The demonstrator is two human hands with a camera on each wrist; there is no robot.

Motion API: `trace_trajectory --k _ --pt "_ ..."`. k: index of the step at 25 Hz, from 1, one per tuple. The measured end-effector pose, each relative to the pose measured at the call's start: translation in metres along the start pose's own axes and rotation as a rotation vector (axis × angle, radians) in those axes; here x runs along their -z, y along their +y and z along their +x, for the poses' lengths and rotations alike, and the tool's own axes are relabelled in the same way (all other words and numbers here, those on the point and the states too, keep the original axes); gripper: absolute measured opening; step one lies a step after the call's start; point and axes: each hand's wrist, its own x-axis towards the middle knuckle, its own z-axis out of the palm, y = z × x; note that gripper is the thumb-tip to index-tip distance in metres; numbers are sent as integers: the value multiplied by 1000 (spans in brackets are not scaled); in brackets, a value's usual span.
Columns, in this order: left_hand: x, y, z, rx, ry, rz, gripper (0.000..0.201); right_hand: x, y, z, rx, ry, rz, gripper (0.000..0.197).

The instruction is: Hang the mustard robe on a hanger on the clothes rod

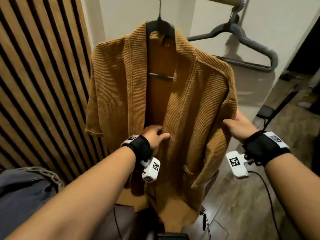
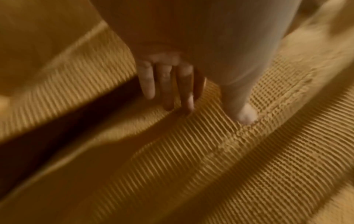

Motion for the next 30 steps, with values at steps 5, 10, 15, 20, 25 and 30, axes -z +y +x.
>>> trace_trajectory --k 5,10,15,20,25,30 --pt "48 -5 -1 11 351 102 28 40 -15 -3 181 111 29 59" --pt "14 -19 -50 87 386 127 32 29 30 -28 169 -38 -224 36" --pt "11 -49 -56 543 760 -103 96 18 52 -30 109 -51 -201 37" --pt "31 -29 -49 425 646 -50 45 13 43 -24 97 -56 -158 32" --pt "-31 -14 -93 259 468 24 54 2 58 -22 81 -74 -56 14" --pt "-23 8 -72 215 509 -24 67 -4 58 -15 82 -43 143 18"
